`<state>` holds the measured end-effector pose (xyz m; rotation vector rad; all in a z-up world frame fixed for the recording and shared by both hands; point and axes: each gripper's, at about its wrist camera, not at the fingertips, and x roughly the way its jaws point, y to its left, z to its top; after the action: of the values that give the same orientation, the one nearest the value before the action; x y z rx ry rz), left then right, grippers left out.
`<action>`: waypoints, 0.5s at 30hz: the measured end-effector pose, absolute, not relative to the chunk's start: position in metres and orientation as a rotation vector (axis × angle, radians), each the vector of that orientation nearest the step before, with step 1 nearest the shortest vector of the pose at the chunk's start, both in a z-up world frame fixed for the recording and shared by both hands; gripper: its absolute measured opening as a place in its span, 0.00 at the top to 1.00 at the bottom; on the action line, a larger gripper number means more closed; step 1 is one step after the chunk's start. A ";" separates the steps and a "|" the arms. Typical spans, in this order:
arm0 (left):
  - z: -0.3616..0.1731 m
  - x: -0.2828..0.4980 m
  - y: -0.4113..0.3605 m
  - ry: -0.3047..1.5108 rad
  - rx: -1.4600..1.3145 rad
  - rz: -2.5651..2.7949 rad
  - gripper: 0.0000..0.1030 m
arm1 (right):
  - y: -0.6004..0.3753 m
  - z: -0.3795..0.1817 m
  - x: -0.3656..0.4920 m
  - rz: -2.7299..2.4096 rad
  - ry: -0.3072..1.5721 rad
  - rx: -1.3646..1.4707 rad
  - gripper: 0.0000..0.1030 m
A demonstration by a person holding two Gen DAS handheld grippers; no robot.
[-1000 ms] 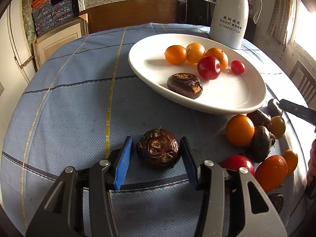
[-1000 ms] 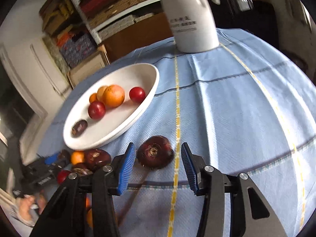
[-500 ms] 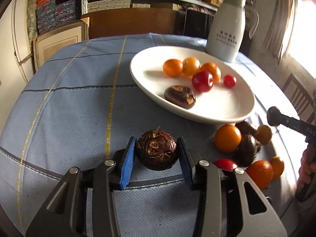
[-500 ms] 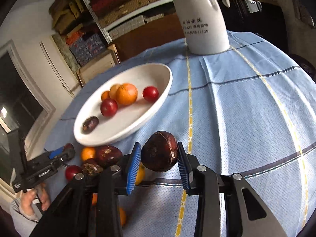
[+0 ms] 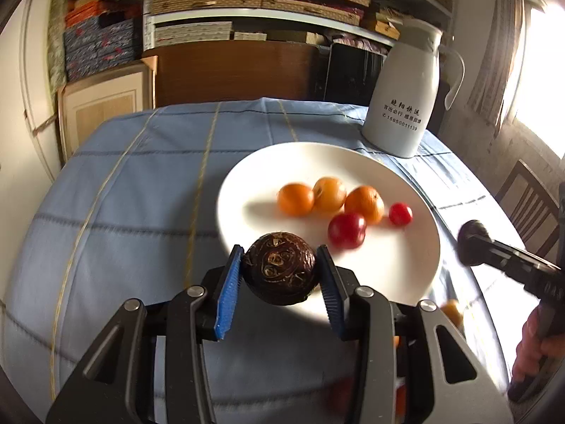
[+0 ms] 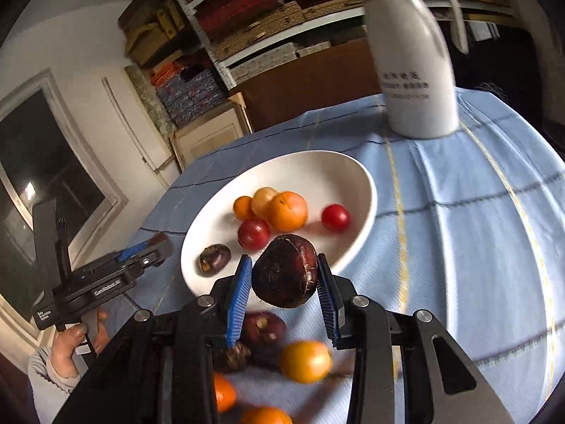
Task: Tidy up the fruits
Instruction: 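Place the brown date with the left tool while the right tool places the dark plum on the plate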
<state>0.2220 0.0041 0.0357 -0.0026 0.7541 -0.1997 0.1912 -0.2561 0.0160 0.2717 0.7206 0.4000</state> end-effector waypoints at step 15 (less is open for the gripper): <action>0.024 0.221 0.009 0.721 0.032 -0.112 0.09 | -0.272 0.006 0.188 0.325 0.668 0.313 0.36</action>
<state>0.2213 0.0091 0.0236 0.0323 0.7212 -0.1123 0.1880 -0.2722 0.0064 0.3130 0.6678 0.3254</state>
